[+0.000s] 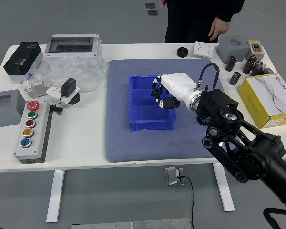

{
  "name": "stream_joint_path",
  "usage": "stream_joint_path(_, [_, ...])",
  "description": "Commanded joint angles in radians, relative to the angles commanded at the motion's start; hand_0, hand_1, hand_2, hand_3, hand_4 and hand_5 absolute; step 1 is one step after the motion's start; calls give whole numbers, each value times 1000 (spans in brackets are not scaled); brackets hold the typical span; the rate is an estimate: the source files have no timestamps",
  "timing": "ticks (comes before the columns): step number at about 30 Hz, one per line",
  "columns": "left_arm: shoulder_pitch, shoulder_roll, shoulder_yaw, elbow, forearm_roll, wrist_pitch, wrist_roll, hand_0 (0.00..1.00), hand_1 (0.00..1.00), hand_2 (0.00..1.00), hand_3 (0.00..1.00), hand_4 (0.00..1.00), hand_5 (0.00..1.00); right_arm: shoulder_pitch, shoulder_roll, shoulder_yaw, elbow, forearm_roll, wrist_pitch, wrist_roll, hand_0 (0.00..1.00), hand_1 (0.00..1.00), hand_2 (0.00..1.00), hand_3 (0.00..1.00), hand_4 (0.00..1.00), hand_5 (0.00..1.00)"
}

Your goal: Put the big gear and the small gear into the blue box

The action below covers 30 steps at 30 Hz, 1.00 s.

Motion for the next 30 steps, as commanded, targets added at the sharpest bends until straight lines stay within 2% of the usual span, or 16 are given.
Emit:
stream_joint_path(7, [0,0,1,0,1,-1,1,792,768,764,683,572,254,-4,-2,10,1,2,15,-4,801,766,943,998,806,359])
stream_joint_path(11, [1,0,3,0,0,-1,0,792,768,764,683,572,254,-18,-11,48,18,1,14,-5,801,766,943,998,806,359])
stream_joint_path(17, [2,4,2,0,1,0,-1,792,768,764,683,572,255,-64,-69,122,33,20,15,-6,790,757,929,992,812,371])
stream_joint_path(18, [2,4,1,0,2,0,-1,792,768,764,682,572,255,-68,-76,128,33,23,17,-6,783,748,894,925,812,378])
stream_joint_path(21, [1,4,2,0,1,-1,0,792,768,764,682,572,255,-89,-104,151,29,35,24,-8,783,748,894,925,812,378])
stream_joint_path(23, [0,3,4,0,-1,-1,-1,792,768,764,682,572,255,-101,-117,158,27,42,32,-10,783,748,894,925,812,378])
stream_joint_path(24, [0,3,5,0,-2,-1,-1,792,768,765,682,573,257,-106,-121,160,26,44,37,-11,767,733,834,867,810,387])
stream_joint_path(29, [-1,4,4,0,-4,0,-2,792,768,765,682,573,257,-121,-137,163,20,53,63,-15,767,733,834,867,810,387])
stream_joint_path(30, [-1,5,3,0,-3,0,-2,792,768,765,684,573,256,-122,-139,163,19,53,70,-16,763,730,808,829,799,401])
